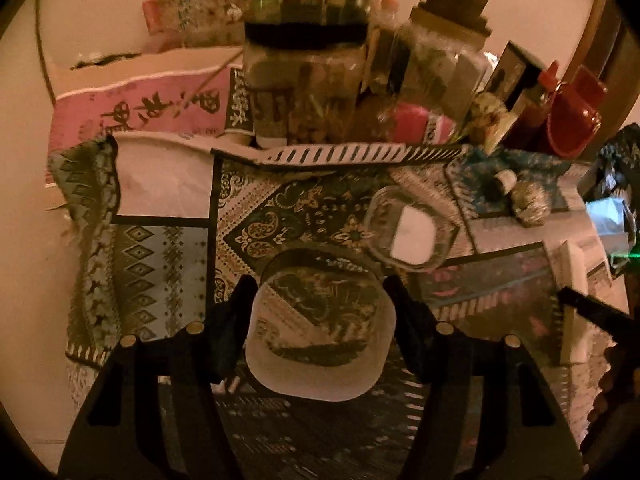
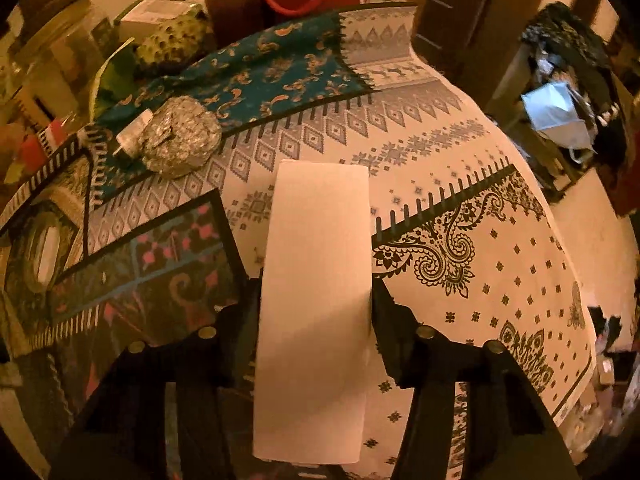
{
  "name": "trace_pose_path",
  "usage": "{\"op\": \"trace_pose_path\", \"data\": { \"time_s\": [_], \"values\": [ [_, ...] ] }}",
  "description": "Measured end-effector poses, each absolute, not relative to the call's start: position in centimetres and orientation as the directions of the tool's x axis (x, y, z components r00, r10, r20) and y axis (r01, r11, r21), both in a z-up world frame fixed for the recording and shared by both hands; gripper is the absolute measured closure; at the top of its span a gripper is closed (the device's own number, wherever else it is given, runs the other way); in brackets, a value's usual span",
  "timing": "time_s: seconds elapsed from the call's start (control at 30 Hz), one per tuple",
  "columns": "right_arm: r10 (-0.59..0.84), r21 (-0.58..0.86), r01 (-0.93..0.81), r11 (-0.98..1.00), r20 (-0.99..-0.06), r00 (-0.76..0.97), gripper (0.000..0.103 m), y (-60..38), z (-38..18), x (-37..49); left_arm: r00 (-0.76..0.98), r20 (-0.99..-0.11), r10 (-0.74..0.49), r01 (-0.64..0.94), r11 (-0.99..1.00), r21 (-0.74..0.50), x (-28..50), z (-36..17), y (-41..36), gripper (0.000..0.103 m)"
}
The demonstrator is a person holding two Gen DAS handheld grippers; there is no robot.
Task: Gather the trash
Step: 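Grasp the black Lucky cup paper cup with the left tool while the right tool holds the strip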
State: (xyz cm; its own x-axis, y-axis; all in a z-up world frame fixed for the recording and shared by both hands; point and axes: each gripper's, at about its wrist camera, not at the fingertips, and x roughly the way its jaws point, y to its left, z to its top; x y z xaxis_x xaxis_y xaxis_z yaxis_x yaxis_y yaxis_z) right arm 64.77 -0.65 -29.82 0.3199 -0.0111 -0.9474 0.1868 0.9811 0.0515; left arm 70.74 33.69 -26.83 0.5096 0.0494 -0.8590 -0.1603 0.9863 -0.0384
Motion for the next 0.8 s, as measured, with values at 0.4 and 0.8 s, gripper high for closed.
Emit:
{"op": "trace_pose_path", "data": {
  "time_s": [0.4, 0.8],
  "values": [
    [0.181, 0.248, 0.078, 0.966, -0.858, 0.481, 0.055, -6.6, -21.0, 60.9, 0.652, -0.757, 0.023, -0.15, 0.984, -0.099, 68.3, -18.6, 25.9, 0.041],
    [0.309, 0.287, -0.147, 0.947, -0.676, 0.669, 0.055, -12.5, -11.0, 56.1, 0.83, -0.557, 0.043, -0.153, 0.977, -0.152, 59.8, -8.9, 16.2, 0.042]
  ]
}}
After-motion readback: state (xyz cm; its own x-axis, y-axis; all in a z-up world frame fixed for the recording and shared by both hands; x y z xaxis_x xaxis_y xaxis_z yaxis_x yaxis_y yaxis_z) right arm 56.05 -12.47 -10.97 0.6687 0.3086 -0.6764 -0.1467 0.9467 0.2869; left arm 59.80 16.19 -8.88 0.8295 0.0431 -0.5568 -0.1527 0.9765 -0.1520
